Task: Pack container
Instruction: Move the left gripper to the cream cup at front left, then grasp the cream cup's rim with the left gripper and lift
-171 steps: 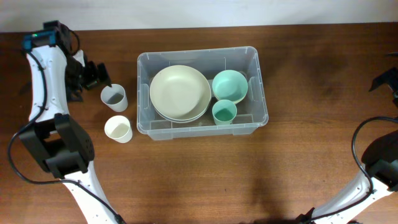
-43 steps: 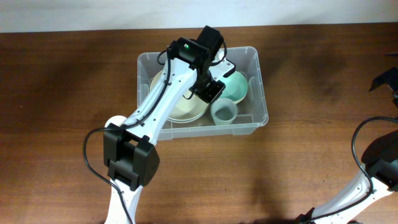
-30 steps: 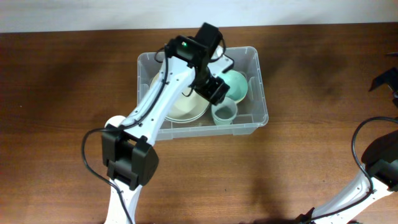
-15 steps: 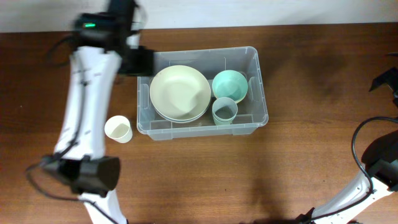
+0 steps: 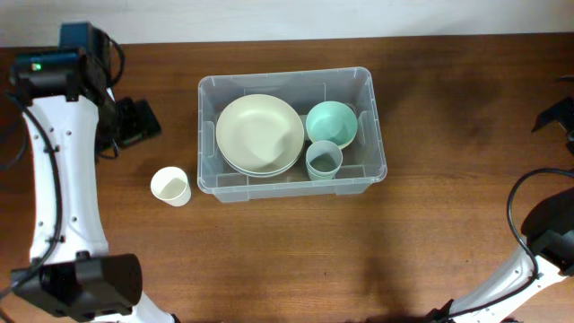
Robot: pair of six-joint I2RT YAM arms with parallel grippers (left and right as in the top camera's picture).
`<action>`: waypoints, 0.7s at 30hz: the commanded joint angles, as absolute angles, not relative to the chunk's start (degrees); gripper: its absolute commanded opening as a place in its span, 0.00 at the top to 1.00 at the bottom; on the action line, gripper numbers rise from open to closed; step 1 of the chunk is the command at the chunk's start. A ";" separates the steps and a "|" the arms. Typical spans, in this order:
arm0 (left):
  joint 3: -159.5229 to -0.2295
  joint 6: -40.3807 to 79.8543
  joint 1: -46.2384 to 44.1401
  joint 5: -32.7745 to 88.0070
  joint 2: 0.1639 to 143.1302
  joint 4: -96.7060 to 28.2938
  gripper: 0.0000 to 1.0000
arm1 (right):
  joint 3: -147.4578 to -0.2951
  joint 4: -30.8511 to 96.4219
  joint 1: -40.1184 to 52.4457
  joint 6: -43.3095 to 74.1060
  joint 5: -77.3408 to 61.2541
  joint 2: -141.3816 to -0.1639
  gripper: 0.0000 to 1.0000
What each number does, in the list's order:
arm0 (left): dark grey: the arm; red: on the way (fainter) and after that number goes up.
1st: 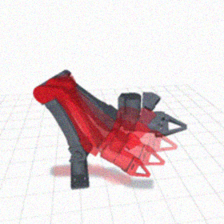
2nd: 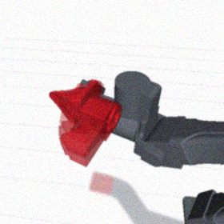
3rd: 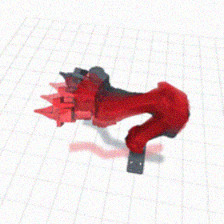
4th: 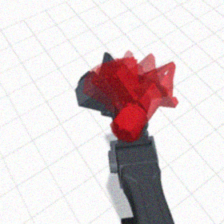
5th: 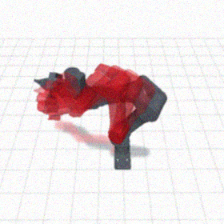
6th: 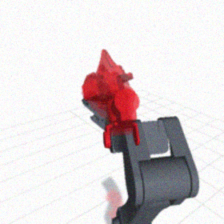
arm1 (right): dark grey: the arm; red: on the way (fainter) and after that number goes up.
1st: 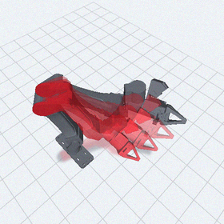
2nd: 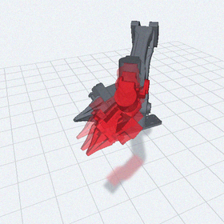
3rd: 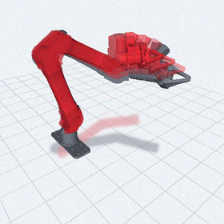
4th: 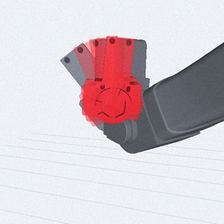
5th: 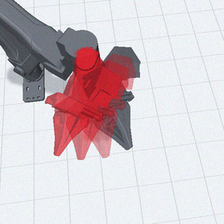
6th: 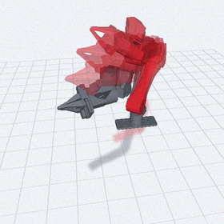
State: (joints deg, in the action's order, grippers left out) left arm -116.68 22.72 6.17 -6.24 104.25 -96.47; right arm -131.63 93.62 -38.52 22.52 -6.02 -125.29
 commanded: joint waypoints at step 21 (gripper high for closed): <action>-82.85 24.12 8.84 -1.23 103.13 -76.58 0.01 | -131.41 93.60 -38.28 23.00 -5.76 -124.11 0.01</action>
State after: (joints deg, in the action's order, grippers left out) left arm -85.56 23.66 7.84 -2.55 104.18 -78.35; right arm -131.63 93.62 -38.52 22.55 -6.02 -125.29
